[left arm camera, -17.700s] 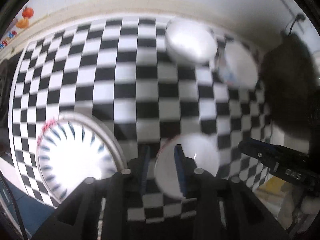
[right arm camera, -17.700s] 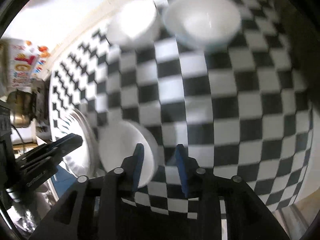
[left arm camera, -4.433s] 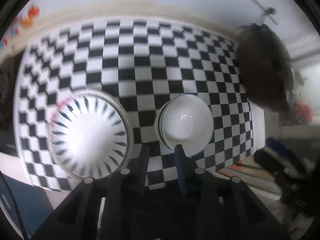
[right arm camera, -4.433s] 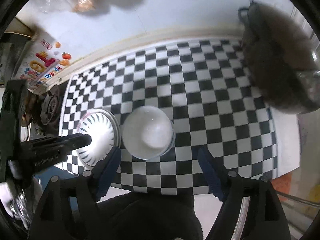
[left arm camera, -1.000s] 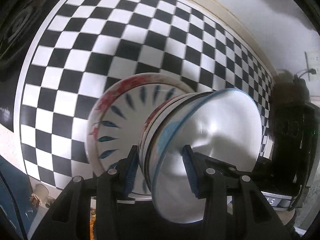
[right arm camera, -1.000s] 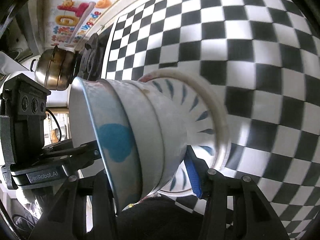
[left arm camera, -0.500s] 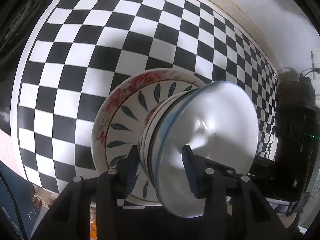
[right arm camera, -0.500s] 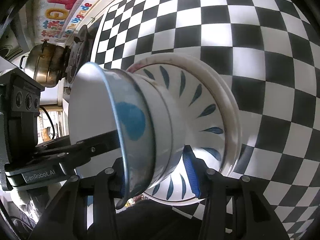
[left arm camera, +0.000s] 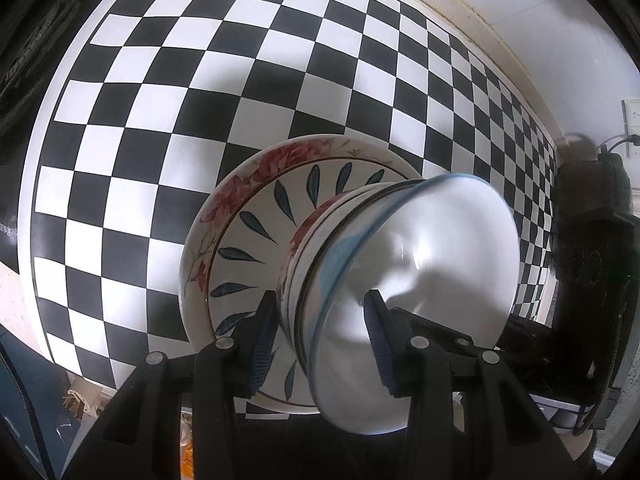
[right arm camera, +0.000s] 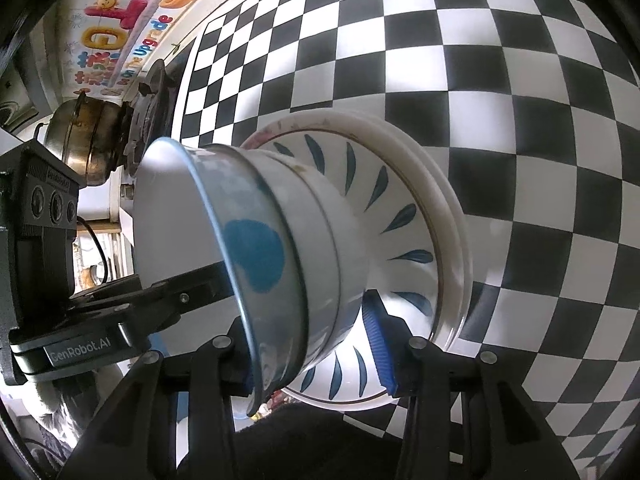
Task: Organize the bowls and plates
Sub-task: 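Lower the nested bowls with both tools onto the blue-leaf plate, then open both tools and raise them away from the stacked dishes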
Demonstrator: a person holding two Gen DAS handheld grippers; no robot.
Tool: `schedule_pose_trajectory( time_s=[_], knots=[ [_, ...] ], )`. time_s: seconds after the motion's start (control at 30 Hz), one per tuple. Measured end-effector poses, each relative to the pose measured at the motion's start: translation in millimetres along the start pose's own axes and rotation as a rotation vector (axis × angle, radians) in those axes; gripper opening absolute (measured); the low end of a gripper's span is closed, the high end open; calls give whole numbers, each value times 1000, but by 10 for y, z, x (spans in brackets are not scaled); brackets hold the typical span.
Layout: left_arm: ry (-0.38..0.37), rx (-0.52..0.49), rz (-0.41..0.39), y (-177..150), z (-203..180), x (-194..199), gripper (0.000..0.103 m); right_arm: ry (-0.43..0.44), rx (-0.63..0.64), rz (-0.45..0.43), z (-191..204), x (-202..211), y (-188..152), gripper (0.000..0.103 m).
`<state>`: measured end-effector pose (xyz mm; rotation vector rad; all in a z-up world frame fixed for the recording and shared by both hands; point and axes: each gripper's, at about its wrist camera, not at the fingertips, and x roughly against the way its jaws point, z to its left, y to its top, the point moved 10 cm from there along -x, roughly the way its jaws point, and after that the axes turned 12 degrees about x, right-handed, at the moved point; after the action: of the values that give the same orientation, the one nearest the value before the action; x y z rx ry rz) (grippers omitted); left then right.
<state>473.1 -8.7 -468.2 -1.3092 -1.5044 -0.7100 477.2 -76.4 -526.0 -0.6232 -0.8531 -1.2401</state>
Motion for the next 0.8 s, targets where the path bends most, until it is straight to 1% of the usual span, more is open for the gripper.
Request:
schedule_pose_trajectory(
  time_s=[0.33,0.53,0.6,0.7,0.77,0.8],
  knots=[
    [27,-14,-29,-14,-17,45,39,-76,25,-9,75,129,-37,46],
    [74,-15,-59,-20,40,118,40,-141,37,-23,54,244,-68,47],
    [87,-13,-73,-33,67,159,40,-161,41,-32,55,303,-83,47],
    [120,-23,-102,-57,108,227,41,-216,55,-52,66,415,-102,47],
    [152,-38,-142,-74,136,311,42,-255,66,-67,69,502,-120,48],
    [163,-46,-160,-88,149,354,42,-277,73,-78,79,557,-130,51]
  ],
)
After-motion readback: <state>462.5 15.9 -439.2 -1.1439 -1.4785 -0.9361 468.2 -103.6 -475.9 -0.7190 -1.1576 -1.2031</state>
